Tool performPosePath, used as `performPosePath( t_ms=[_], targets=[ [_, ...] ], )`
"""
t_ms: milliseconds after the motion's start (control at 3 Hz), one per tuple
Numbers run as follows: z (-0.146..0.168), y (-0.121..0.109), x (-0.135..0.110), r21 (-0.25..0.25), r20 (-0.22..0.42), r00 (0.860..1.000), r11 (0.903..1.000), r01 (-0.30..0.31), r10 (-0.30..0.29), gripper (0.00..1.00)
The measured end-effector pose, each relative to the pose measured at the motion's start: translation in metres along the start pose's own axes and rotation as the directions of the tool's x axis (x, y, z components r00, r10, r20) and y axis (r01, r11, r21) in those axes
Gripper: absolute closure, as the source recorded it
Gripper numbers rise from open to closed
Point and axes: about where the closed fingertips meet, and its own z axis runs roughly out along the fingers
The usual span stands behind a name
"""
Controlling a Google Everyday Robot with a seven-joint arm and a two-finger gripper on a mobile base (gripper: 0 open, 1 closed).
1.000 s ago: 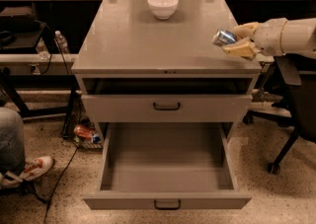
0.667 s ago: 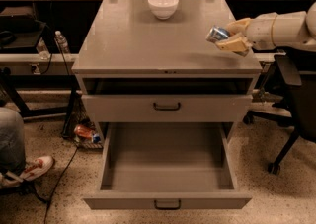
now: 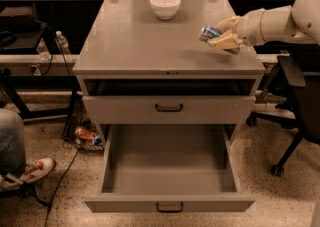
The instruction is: Pick redbull can from middle drawer and place on counter
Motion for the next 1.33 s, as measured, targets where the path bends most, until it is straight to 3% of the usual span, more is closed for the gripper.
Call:
performPosePath(
  t_ms=[667,1000,1333],
  targets=[
    [0.029,-0.008,-0.001,-0.037,-0.005,1.0,0.9993,-0.012,0.012,0.58],
    [0.043,-0.016,-0.001,-0.05,0.004,1.0,0.9986,-0.018,0.019,0.27],
    [0.05,-0.02,0.0,-0.054,0.01,1.0,0.9983,-0.023,0.023,0.04]
  ],
)
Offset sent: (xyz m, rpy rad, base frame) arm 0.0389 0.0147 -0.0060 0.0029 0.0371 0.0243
